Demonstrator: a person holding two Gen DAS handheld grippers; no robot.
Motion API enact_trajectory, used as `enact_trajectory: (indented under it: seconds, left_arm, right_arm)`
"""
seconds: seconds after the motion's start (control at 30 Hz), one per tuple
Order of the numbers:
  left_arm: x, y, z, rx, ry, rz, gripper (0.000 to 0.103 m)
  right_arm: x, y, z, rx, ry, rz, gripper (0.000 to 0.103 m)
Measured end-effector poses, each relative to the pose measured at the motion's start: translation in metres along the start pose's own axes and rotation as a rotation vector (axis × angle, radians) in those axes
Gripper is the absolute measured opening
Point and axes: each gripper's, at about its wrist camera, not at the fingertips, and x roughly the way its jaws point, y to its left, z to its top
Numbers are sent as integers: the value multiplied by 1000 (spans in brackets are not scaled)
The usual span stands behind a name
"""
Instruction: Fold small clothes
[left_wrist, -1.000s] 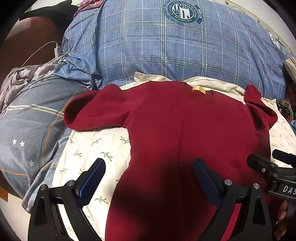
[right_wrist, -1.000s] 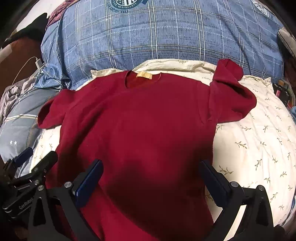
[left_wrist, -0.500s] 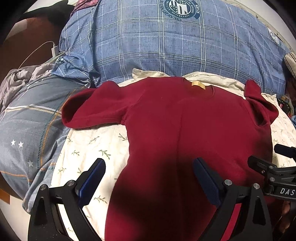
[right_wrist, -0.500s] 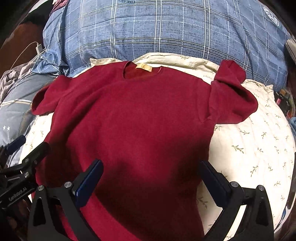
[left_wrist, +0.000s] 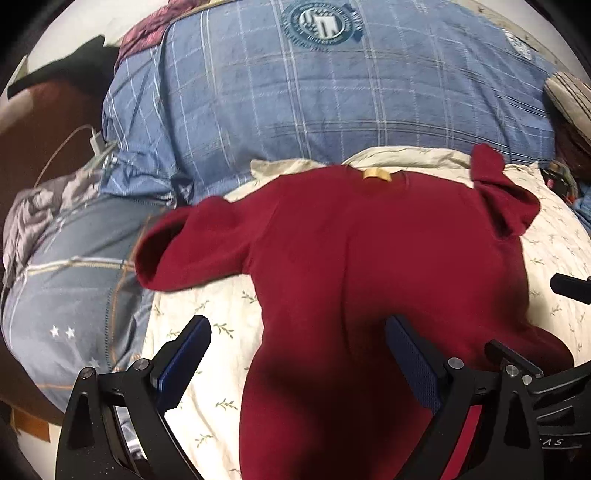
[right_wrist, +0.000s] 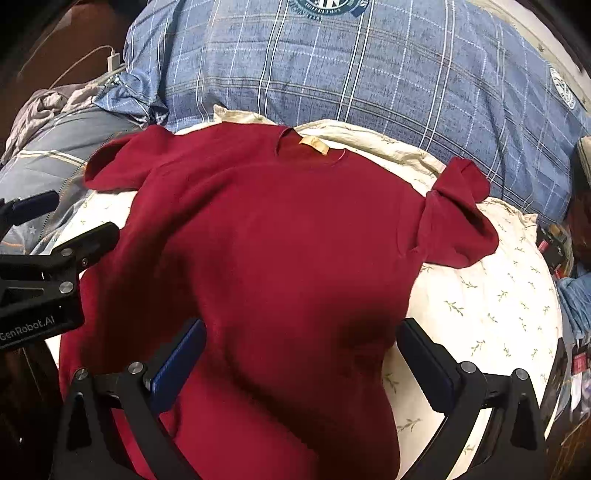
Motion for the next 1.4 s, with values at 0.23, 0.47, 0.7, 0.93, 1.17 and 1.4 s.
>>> enact_trajectory:
  seconds: [0.23, 0.47, 0.7, 0.93, 1.17, 1.4]
  left_arm:
    - [-13, 5, -9, -72, -34, -74, 96]
    - [13, 11, -10, -155, 14, -143, 96]
    - [25, 18, -7, -179, -9, -115, 96]
    - [55, 20, 3, -240, 55, -138, 96]
    - [63, 6, 24, -121, 53, -60, 96]
    - [48, -7, 24, -79, -25, -105, 96]
  right_arm:
    - [-11, -35, -2, 145, -13, 53, 103]
    - [3, -53, -7, 185, -71, 68, 103]
    - [47, -69, -14, 280, 15, 125, 103]
    - [62, -66, -3, 270, 102, 108, 103]
    - [24, -59, 5, 285, 127, 52, 103]
    - [-22, -44, 12, 154, -27, -21, 103]
